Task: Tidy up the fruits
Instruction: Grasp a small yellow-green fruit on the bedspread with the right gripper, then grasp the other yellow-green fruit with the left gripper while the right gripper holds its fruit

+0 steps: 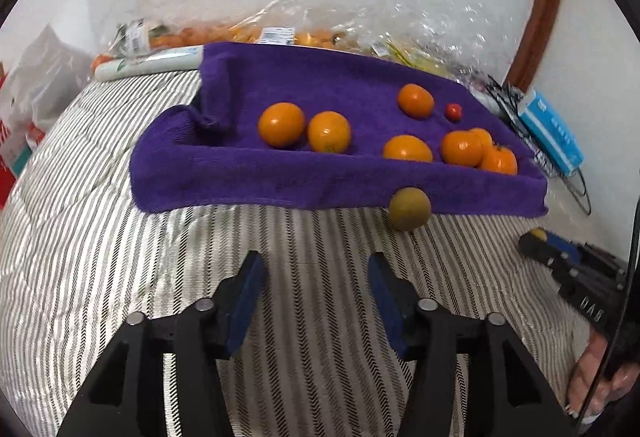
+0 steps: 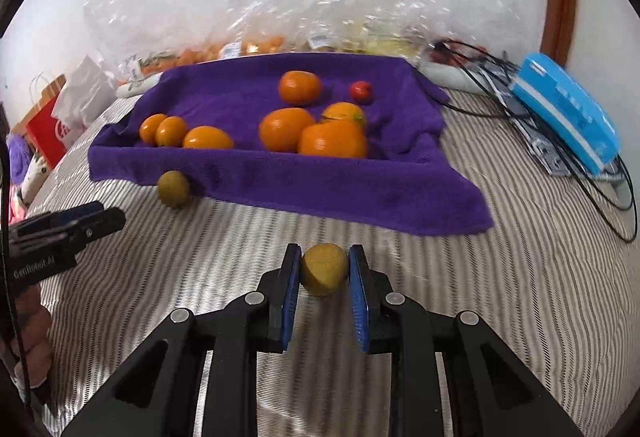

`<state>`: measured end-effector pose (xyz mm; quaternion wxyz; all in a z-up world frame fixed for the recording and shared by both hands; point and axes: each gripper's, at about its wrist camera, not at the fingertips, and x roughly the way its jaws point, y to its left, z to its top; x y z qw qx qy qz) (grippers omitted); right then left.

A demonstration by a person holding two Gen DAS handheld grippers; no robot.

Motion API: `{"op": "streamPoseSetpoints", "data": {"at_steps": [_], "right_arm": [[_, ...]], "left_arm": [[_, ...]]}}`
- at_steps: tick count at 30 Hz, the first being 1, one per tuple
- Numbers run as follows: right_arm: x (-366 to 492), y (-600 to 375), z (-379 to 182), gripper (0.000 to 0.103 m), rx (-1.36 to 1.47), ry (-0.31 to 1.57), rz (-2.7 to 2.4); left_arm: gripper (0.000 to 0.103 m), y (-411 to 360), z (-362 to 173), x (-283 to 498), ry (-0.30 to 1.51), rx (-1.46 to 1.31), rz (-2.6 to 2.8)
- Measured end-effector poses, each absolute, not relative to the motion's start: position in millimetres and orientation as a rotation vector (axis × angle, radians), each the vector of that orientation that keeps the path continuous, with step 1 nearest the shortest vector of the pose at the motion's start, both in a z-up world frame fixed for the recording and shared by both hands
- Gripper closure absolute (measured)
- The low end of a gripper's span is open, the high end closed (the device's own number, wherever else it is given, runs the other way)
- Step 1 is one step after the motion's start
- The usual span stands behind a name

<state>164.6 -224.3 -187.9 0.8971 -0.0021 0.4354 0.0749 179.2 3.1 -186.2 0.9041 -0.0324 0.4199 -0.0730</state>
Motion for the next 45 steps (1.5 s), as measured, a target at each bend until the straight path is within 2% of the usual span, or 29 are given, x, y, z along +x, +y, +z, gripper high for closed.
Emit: {"op": "streamPoseSetpoints", "data": {"at_steps": [5,13,21,27,45], "right_arm": [[169.4,-243.0,-190.1,0.079,0.106,0.916,0.148],[164.0,-248.2,-184.7,0.079,0.103,0.879,0.123],[166.5,-244.2,-187.5,0.079,0.083,0.897,0.130],[166.8,-241.9,-188.6,0.079,0.082,0.902,0.144],[170.9,-239.8,-191.1,0.079,0.077,0.929,0.152]], "left_arm": [[0.051,-4.7,-185.4,180.5,0.868,-0.062,-0.173],[0.051,-32.1,-184.8,197.6,0.870,-0.052,-0.237],[0.057,-50.1,-186.8,216.1,0.874,-0.050,-0.248],[0.067,-50.1,-187.2,218.6,0.876,-0.059,-0.225],[0.068,-56.8,-187.7,220.4,0.883,-0.022,-0.185]]}}
